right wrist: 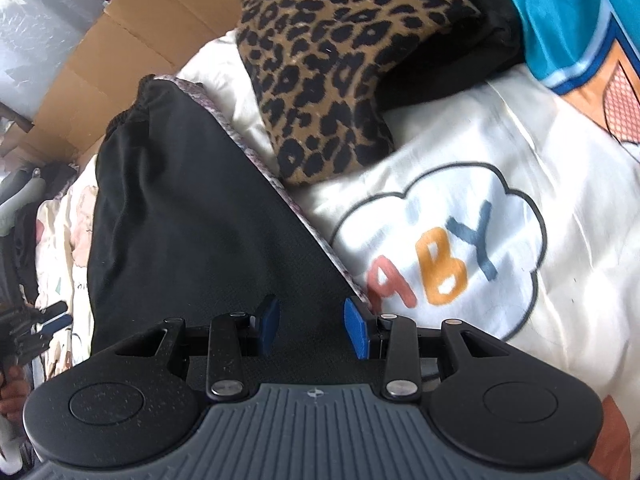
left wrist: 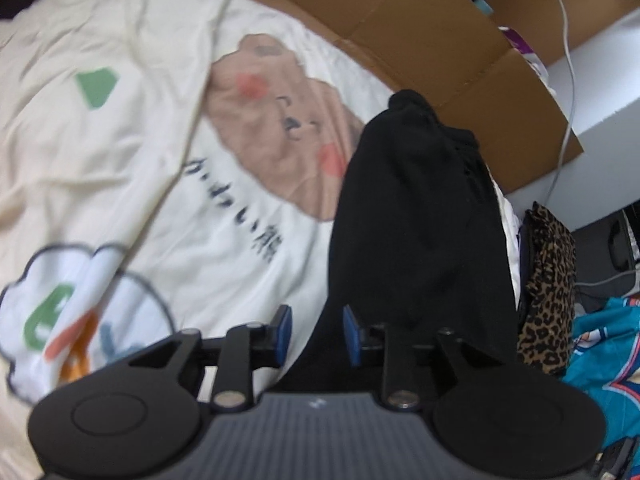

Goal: Fold clothes
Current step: 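Move both open tools along the pants toward the elastic waistband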

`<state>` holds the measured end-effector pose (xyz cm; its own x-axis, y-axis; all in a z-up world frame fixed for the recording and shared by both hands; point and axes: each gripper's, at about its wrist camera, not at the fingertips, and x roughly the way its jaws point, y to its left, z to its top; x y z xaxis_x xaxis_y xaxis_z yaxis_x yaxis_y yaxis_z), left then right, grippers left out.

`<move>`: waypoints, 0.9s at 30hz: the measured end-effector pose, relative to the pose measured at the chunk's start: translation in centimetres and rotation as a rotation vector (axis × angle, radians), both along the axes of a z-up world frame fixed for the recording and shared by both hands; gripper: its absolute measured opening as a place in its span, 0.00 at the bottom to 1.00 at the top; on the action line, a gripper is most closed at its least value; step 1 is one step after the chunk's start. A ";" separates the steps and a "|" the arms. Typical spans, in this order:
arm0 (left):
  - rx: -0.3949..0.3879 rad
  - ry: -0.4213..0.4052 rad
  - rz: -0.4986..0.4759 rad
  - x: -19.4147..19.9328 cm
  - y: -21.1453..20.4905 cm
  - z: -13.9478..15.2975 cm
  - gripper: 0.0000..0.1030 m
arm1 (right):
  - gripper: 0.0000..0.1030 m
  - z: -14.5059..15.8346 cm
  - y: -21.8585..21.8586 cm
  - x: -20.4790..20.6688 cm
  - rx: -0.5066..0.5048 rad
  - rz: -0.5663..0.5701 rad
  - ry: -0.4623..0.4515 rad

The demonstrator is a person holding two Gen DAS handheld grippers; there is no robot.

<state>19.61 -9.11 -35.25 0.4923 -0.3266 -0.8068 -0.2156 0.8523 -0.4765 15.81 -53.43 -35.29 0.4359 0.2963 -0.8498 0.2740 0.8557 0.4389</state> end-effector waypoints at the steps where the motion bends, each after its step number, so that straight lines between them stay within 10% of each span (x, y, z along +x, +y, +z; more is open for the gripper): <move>1: 0.008 -0.003 -0.009 0.6 -0.2 -0.1 0.29 | 0.42 0.2 0.1 0.4 -0.001 0.012 -0.010; 27: 0.138 -0.178 -0.252 18.0 -7.7 2.1 0.37 | 0.50 1.0 6.6 19.6 -0.104 0.328 -0.222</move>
<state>37.58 -16.86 -33.15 0.5470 -0.3498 -0.7605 0.0864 0.9273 -0.3643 35.39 -46.86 -34.28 0.5084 0.3679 -0.7785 -0.1125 0.9248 0.3635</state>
